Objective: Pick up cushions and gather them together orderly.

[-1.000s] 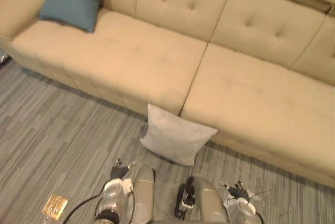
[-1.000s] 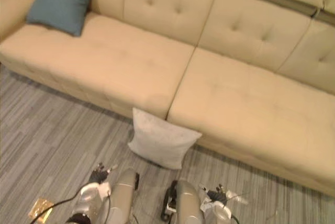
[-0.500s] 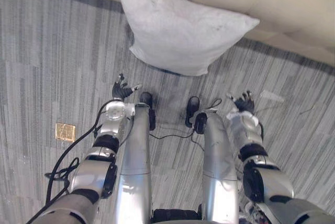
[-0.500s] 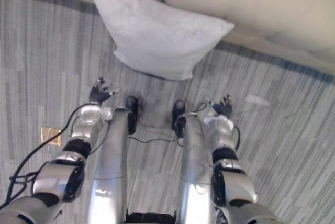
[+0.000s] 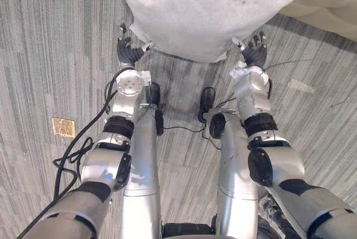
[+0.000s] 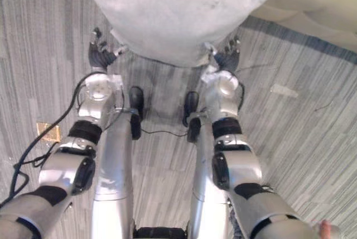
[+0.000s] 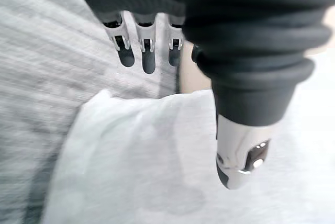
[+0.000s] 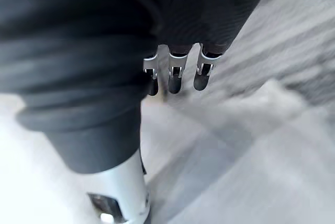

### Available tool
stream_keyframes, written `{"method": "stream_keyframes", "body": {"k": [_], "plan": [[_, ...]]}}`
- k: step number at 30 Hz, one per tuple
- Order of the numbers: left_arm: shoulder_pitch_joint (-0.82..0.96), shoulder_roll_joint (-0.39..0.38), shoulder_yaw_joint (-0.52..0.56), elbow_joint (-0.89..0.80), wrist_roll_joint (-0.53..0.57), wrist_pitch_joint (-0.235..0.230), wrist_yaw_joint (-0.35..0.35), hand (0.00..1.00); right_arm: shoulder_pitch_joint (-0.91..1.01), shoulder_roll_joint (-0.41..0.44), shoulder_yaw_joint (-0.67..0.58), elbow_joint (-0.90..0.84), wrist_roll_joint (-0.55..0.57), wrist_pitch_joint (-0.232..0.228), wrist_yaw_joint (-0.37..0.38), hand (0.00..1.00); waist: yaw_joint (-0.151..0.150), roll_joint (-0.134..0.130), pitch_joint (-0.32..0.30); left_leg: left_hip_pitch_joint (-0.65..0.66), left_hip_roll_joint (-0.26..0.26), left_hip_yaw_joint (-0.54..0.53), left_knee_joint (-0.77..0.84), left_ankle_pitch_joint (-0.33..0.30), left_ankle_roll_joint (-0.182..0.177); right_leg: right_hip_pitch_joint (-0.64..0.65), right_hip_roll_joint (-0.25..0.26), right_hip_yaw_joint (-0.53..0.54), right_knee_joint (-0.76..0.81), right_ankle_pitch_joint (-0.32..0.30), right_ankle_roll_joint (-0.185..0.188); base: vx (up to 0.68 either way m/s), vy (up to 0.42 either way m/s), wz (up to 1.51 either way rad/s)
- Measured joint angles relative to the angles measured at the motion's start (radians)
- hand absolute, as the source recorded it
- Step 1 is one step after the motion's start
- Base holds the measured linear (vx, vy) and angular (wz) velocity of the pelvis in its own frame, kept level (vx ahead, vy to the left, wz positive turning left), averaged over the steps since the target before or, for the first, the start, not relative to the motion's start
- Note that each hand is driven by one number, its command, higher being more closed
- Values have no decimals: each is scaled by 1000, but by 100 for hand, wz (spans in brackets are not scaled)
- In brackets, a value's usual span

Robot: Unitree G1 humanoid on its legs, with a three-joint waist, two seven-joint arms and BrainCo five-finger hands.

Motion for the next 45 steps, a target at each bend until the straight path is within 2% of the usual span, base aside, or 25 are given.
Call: {"method": "stream_keyframes", "body": {"k": [5, 6, 8, 9, 13, 20, 26, 31, 34, 36, 38, 42, 43, 44, 45], "plan": [[-74, -17, -1, -35, 36, 27, 54, 0, -34, 21, -5, -9, 0, 0, -43, 0, -4, 0, 0, -3, -7, -6, -21, 15, -5, 0, -8, -8, -15, 1, -1, -16, 33, 6], [-79, -17, -3, -38, 37, 27, 55, 0, -36, 22, -5, -9, 0, 0, -45, 100, -4, 0, 0, -4, -7, -7, -25, 17, -6, 0, -8, -10, -18, 1, -1, -30, 45, 7], [-102, -18, -18, -44, 39, 28, 72, 0, -51, 26, -5, -13, 1, 0, -56, 100, -4, 0, 0, -8, -8, -11, -36, 25, -12, -1, -9, -20, -30, 5, -2, -19, 30, 3], [-108, -19, -24, -44, 39, 28, 73, 100, -52, 27, -5, -18, 2, 0, -61, 100, -4, 0, 0, -10, -8, -13, -37, 26, -13, -2, -9, -23, -31, 8, -6, 0, 0, 0], [-144, -28, -30, -50, 10, 28, 74, 100, -53, 27, -5, -49, 36, 0, -85, 100, -5, -1, 1, -20, -12, -19, -50, 36, -21, -15, -13, -29, -34, 15, -16, -2, 22, 6], [-159, 9, -26, -63, -93, 28, 69, 100, -65, 28, 12, -75, 132, -9, -87, 100, -5, -1, 1, -21, -4, -15, -50, 39, -27, -23, -6, -28, -32, 22, -22, -7, 9, -3], [-158, 12, -27, -73, -185, 27, 39, 100, -65, 47, 39, -170, 169, -41, -87, 100, -14, -1, 1, -20, 11, -2, -49, 42, -24, -25, 9, -14, -48, 44, -15, -12, 31, -11], [-136, -11, -28, -164, -236, 24, 40, 100, 6, 76, 45, -278, 171, -65, -87, 100, -21, -1, 0, 21, 17, 13, -59, 47, -16, 3, 17, 5, -60, 58, -13, -10, 24, -7], [-75, -34, -30, -268, -246, 2, 50, 100, 86, 102, 63, -356, 170, -82, -87, 100, -26, -2, -1, 99, 27, 25, -106, 56, -10, 77, 24, 11, -114, 77, -10, -19, 15, -13], [26, -75, -37, -379, -250, -38, 62, 100, 202, 112, 113, -463, 157, -111, -89, 100, -40, -3, -4, 233, 33, 30, -196, 75, -7, 215, 33, 9, -211, 98, 0, -42, 11, -8], [65, -89, -52, -413, -250, -54, 71, 100, 245, 113, 125, -510, 150, -121, -89, 100, -42, -2, -5, 288, 35, 32, -232, 78, -4, 270, 36, 8, -250, 103, 1, -16, 0, -2], [292, -170, -128, -594, -242, -88, 74, 100, 460, 126, 158, -726, 62, -163, -76, 100, -45, -1, -33, 552, 31, 56, -391, 95, 8, 528, 30, 9, -404, 121, 5, 61, -7, 0], [316, -178, -139, -614, -240, -90, 74, 100, 488, 128, 159, -751, 50, -163, -75, 100, -43, -1, -33, 585, 30, 59, -406, 96, 6, 560, 28, 9, -417, 122, 3, 133, 3, 3], [385, -198, -170, -654, -239, -106, 72, 100, 568, 130, 173, -802, 30, -176, -70, 100, -42, 0, -62, 645, 29, 65, -443, 97, 5, 617, 27, 9, -453, 124, 1, 150, 11, 0], [470, -217, -195, -697, -239, -116, 70, 100, 668, 129, 198, -846, -3, -190, -58, 100, -44, 2, -141, 663, 29, 71, -470, 99, 3, 634, 26, 9, -481, 127, -2, 165, 17, -2]]}}
